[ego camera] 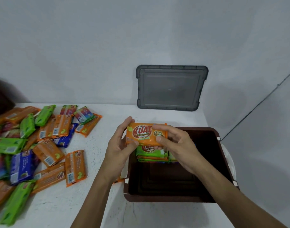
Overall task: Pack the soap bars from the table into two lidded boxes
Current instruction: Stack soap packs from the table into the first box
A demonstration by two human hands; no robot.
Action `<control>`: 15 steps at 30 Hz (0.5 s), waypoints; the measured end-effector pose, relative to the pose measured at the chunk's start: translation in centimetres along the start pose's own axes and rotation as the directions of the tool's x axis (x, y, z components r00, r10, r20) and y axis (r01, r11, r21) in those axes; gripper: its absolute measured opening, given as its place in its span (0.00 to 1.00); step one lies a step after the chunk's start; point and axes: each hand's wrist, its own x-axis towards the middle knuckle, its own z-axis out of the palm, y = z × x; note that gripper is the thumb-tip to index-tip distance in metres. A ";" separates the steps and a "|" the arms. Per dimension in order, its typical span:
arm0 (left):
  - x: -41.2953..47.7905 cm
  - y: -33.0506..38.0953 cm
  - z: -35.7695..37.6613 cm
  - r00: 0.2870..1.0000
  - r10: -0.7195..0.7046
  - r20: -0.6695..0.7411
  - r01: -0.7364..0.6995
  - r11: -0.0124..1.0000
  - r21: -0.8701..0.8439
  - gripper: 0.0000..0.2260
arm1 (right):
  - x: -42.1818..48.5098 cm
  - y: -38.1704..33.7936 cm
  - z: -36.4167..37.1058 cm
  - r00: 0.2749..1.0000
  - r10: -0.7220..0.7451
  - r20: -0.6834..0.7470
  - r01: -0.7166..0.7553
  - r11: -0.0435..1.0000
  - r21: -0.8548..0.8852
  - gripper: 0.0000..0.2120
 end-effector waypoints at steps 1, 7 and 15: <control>0.0 0.1 0.0 1.000 0.011 0.023 -0.013 0.997 0.072 0.24 | -0.4 -0.2 -0.7 1.000 0.005 -0.011 -0.005 1.000 -0.020 0.15; 0.4 -0.7 -0.4 0.985 0.142 0.103 -0.173 0.878 0.447 0.25 | -3.1 -1.9 -6.4 0.996 0.057 -0.067 -0.074 0.955 -0.286 0.15; 0.5 -3.0 0.1 0.973 0.216 0.081 -0.226 0.823 0.522 0.22 | -3.6 0.8 -9.7 0.968 0.174 -0.182 -0.245 0.818 -0.520 0.14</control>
